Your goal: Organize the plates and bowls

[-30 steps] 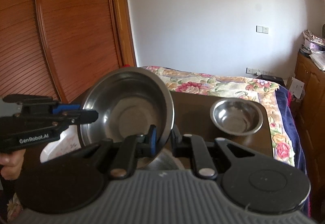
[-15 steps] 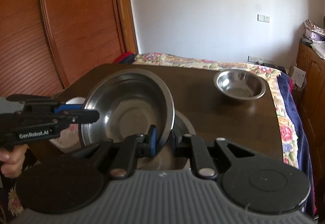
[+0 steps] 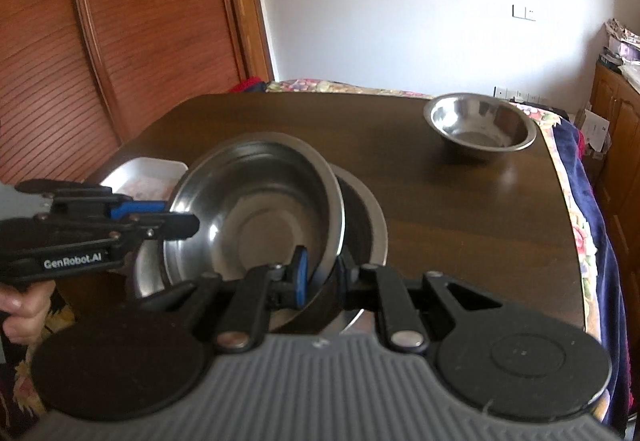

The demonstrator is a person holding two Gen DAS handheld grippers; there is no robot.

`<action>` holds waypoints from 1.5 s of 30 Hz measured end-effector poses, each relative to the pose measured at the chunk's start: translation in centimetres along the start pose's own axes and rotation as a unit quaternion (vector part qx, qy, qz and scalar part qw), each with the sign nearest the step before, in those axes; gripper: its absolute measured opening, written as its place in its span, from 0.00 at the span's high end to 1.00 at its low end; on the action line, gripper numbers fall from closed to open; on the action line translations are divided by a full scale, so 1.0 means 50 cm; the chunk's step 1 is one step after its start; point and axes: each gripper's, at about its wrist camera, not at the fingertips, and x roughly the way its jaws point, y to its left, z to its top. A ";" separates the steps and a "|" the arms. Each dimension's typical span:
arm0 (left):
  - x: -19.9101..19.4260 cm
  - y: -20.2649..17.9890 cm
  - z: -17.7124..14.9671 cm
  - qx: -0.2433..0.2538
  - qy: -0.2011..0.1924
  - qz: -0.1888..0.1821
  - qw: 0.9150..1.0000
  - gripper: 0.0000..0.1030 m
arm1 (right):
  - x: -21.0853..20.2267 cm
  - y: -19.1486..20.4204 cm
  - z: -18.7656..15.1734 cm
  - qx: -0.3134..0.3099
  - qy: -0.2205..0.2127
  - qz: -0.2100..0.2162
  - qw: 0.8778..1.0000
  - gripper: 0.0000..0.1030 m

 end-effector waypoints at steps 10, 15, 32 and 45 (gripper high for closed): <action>-0.001 0.007 -0.010 0.003 -0.006 -0.004 1.000 0.63 | -0.007 0.014 0.003 -0.026 -0.003 -0.010 1.000 0.83; -0.001 0.006 -0.012 0.002 -0.008 -0.009 1.000 0.63 | -0.004 0.012 0.007 -0.023 -0.004 -0.008 1.000 0.81; -0.024 0.004 -0.002 0.016 -0.032 0.000 0.999 0.61 | -0.031 0.039 0.013 -0.063 -0.052 -0.044 0.996 0.56; -0.014 -0.018 0.059 0.041 -0.052 0.005 0.998 0.57 | -0.057 0.007 0.037 -0.052 -0.095 -0.056 0.993 0.56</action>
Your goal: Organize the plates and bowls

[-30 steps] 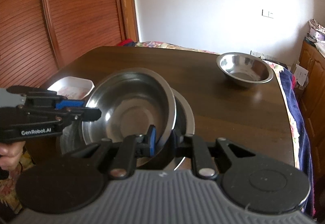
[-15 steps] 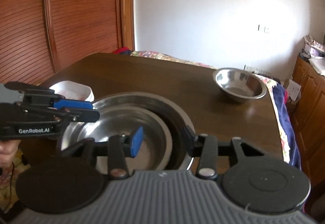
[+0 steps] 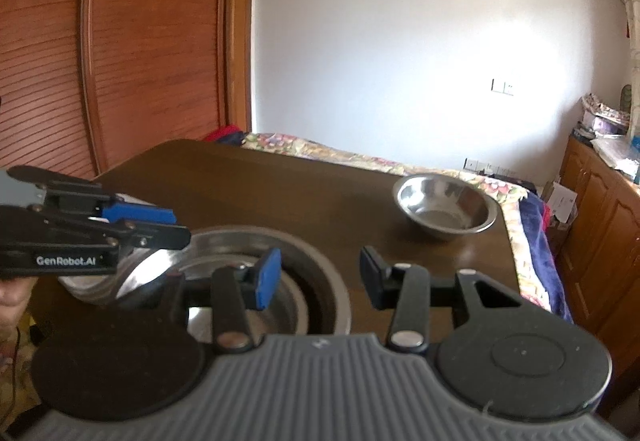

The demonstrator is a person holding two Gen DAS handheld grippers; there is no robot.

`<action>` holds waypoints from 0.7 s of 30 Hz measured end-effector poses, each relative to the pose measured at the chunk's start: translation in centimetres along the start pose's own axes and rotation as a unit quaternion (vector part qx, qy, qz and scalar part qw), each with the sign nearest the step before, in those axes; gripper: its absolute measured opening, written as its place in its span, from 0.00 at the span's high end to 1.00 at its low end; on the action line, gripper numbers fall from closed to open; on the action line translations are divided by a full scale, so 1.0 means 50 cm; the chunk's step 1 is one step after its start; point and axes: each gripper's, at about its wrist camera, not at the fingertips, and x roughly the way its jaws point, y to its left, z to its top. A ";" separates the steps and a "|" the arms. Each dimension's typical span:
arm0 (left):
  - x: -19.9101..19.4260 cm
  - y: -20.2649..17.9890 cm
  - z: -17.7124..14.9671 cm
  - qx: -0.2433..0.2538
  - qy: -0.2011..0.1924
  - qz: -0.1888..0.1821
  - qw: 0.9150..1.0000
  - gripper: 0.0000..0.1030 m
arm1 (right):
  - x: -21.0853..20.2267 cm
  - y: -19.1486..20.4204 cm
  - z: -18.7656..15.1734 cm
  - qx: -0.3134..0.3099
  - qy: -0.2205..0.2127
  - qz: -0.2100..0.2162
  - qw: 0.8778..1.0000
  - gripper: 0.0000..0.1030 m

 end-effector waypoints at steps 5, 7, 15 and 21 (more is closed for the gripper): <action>0.020 -0.005 0.042 0.012 -0.009 0.004 1.000 0.52 | 0.002 -0.029 0.014 0.007 -0.014 -0.009 1.000 0.56; 0.029 -0.007 0.058 0.016 -0.011 0.004 1.000 0.50 | 0.006 -0.045 0.021 0.011 -0.019 -0.012 1.000 0.56; 0.088 -0.017 0.117 0.030 -0.009 0.004 1.000 0.35 | 0.036 -0.098 0.050 0.015 -0.032 -0.027 0.999 0.56; 0.146 -0.028 0.149 0.039 -0.006 0.001 0.999 0.25 | 0.064 -0.133 0.056 0.016 -0.039 -0.042 0.998 0.48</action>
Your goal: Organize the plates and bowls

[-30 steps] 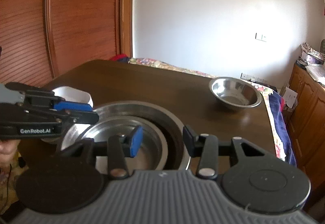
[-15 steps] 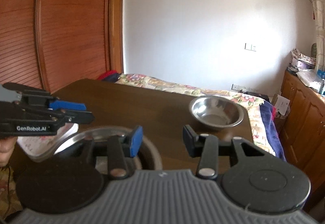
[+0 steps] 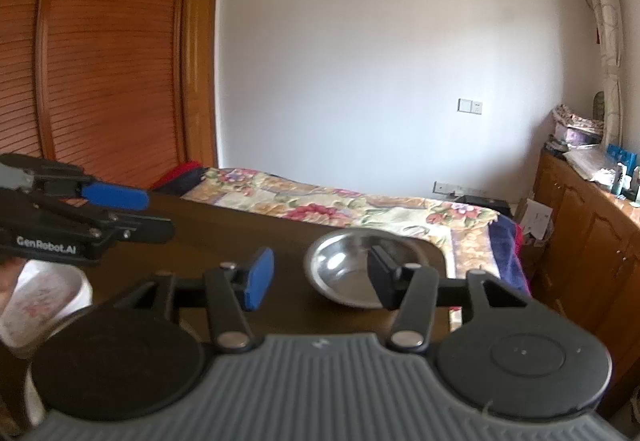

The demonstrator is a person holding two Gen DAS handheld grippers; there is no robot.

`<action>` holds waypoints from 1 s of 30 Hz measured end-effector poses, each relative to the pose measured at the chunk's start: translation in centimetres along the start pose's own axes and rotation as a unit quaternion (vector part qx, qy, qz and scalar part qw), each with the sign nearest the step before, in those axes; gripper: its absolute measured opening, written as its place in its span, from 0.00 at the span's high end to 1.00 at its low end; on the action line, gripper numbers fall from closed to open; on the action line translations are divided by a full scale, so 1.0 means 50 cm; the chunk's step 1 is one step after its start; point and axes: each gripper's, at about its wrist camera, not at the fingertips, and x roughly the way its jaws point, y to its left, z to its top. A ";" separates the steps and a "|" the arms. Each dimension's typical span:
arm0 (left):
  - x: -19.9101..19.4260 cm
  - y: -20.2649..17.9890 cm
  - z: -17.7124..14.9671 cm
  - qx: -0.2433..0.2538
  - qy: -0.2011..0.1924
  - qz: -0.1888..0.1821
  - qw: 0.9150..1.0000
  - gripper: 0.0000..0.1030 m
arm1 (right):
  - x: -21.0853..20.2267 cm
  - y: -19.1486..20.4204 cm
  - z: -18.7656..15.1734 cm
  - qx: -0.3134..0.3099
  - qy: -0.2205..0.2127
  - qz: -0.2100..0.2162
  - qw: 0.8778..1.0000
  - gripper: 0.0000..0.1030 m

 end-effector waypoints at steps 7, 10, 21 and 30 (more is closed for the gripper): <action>0.083 -0.012 0.027 0.029 0.022 0.006 0.999 0.25 | 0.066 -0.054 0.000 0.006 0.016 -0.018 1.000 0.44; 0.114 -0.009 0.039 0.029 0.034 0.001 0.999 0.25 | 0.094 -0.078 -0.003 0.016 0.026 -0.022 0.999 0.36; 0.231 -0.005 0.071 0.040 0.077 -0.015 0.996 0.24 | 0.170 -0.142 -0.024 0.054 0.062 -0.020 0.996 0.32; 0.311 -0.017 0.085 0.051 0.113 -0.032 0.992 0.30 | 0.184 -0.154 -0.035 0.067 0.080 -0.008 0.994 0.32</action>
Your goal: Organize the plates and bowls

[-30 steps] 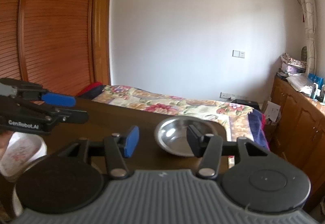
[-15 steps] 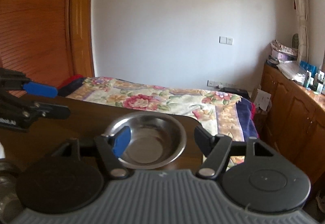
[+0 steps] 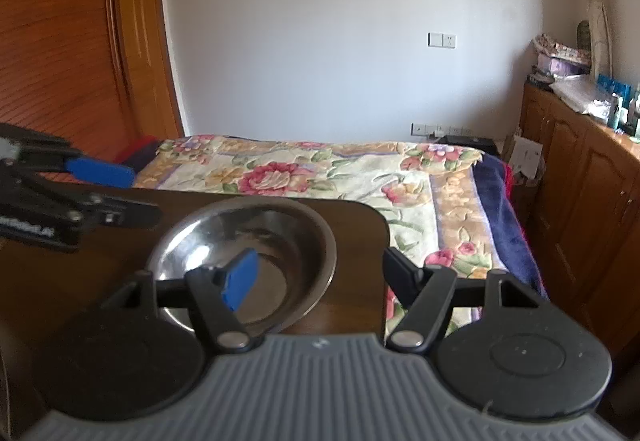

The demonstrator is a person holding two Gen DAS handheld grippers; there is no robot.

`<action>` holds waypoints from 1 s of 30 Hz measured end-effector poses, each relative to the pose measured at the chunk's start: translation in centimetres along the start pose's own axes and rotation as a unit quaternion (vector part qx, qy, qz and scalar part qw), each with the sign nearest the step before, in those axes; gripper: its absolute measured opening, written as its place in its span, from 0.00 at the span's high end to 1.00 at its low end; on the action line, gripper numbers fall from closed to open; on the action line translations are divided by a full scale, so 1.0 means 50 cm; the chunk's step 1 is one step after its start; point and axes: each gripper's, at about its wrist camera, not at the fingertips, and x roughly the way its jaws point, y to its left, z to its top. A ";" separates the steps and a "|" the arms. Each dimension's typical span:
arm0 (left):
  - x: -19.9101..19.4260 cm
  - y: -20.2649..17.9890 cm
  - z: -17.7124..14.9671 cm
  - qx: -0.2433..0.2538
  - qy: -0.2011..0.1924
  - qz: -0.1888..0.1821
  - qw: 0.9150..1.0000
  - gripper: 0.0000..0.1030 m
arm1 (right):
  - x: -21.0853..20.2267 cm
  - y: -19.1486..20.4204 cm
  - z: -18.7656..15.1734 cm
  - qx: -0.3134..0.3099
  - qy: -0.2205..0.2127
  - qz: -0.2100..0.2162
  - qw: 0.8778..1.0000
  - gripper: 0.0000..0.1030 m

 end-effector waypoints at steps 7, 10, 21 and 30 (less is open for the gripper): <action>0.037 0.005 0.002 -0.005 0.021 -0.008 1.000 0.38 | 0.012 -0.001 0.004 0.002 0.010 0.007 1.000 0.33; 0.049 0.008 -0.003 -0.010 0.032 -0.011 0.999 0.42 | 0.018 -0.003 0.004 0.006 0.018 0.012 1.000 0.33; 0.051 0.002 -0.015 -0.023 0.050 -0.029 0.998 0.65 | 0.023 0.004 -0.007 0.017 0.040 0.030 0.999 0.71; 0.027 0.003 -0.019 -0.036 0.036 -0.025 0.998 0.65 | 0.016 0.013 -0.007 0.023 0.036 0.024 0.999 0.79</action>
